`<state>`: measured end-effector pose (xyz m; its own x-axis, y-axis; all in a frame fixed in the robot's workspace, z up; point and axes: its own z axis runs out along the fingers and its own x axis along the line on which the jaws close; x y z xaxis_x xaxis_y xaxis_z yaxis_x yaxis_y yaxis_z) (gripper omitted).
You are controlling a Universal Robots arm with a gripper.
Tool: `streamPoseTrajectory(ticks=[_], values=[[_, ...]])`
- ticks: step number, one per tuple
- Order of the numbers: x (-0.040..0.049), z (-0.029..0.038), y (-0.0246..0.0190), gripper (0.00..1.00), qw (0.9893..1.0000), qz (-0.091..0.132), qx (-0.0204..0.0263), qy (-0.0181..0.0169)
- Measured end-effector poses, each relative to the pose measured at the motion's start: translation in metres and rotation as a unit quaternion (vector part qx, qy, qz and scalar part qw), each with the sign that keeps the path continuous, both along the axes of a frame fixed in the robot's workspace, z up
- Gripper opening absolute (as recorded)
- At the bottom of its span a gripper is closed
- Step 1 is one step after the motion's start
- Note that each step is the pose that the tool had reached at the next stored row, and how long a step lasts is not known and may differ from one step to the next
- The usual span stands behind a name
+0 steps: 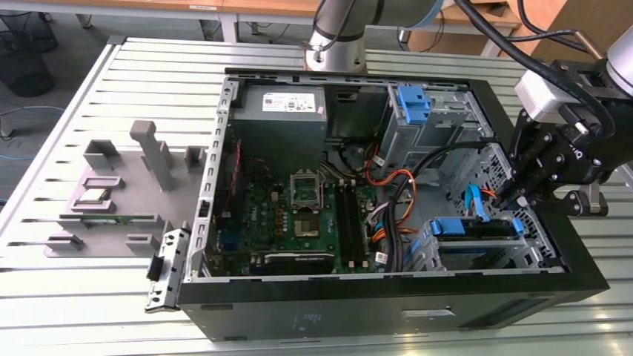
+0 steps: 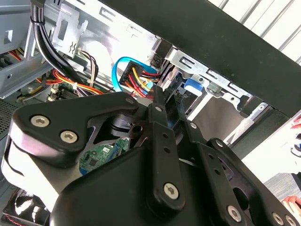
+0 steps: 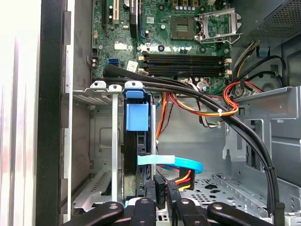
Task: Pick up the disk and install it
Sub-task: 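Insert the second disk wire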
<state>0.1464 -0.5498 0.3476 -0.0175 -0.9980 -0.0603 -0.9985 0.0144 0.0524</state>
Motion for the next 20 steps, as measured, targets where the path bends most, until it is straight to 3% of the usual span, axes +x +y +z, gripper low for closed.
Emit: streamPoseTrajectory(ticks=[9, 11, 20], values=[[0.0000, 0.0000, 0.0000, 0.24, 1.0000, 0.000, 0.0001, 0.0000], [0.0000, 0.0000, 0.0000, 0.17, 1.0000, 0.000, 0.0002, 0.0000], [0.0000, 0.0000, 0.0000, 0.16, 1.0000, 0.000, 0.0003, 0.0000]])
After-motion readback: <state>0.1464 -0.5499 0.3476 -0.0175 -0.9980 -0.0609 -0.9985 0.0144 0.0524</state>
